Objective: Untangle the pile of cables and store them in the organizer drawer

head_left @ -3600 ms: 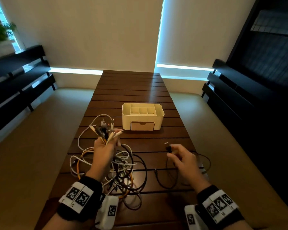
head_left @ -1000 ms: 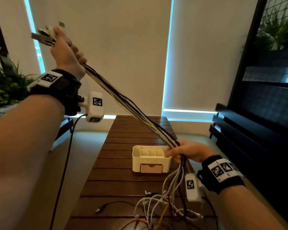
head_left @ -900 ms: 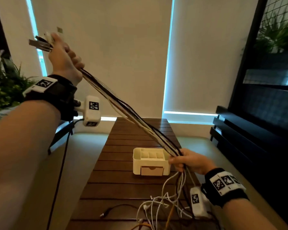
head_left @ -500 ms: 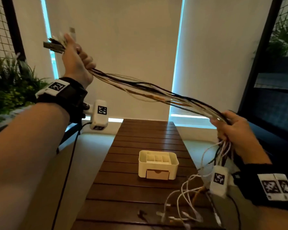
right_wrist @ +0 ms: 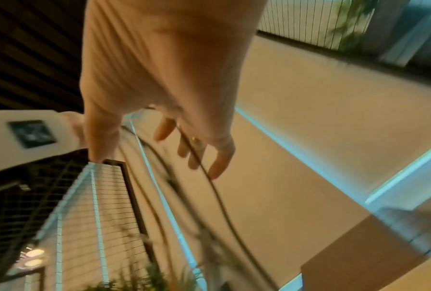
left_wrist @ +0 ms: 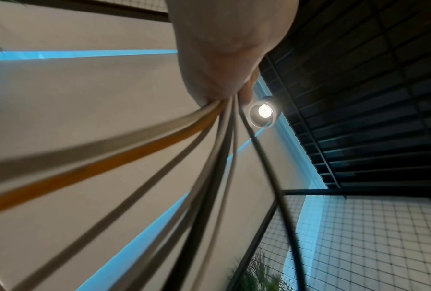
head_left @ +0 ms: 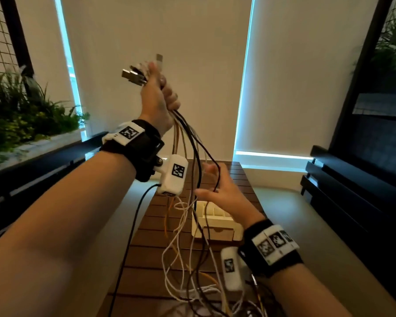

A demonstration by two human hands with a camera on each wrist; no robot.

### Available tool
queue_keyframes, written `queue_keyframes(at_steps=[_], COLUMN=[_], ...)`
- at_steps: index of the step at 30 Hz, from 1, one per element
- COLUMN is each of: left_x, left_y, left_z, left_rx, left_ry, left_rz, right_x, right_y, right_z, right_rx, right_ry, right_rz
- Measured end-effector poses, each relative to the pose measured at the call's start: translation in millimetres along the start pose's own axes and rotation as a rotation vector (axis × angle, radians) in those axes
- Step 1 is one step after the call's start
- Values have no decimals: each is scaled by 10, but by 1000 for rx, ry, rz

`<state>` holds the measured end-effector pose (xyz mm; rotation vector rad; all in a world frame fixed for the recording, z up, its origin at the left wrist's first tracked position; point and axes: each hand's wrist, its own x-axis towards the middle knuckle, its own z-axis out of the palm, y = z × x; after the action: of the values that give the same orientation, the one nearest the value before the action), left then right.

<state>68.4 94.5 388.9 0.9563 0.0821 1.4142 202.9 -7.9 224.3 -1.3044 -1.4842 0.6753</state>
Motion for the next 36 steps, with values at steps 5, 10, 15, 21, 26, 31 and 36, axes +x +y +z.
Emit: queue_keyframes(at_steps=[5, 10, 15, 21, 26, 31, 36], left_x=[-30, -31, 123, 239, 311, 381, 395], left_y=[-18, -23, 196, 372, 561, 726, 677], left_z=[219, 303, 104, -84, 4, -47, -71], left_rx=[-86, -98, -98, -83, -101, -79, -58], left_ry=[-14, -14, 90, 153, 166, 166, 199], left_rz=[-23, -16, 47, 106, 192, 223, 217], right_x=[128, 63, -99, -22, 11, -209, -267], right_y=[-54, 221, 255, 68, -22, 150, 220], right_z=[477, 794, 522, -167, -566, -904, -1052], right_rx=[131, 109, 114, -198, -217, 157, 797], right_ry=[26, 107, 63, -189, -80, 212, 418], right_rz=[-86, -14, -85, -31, -15, -104, -117])
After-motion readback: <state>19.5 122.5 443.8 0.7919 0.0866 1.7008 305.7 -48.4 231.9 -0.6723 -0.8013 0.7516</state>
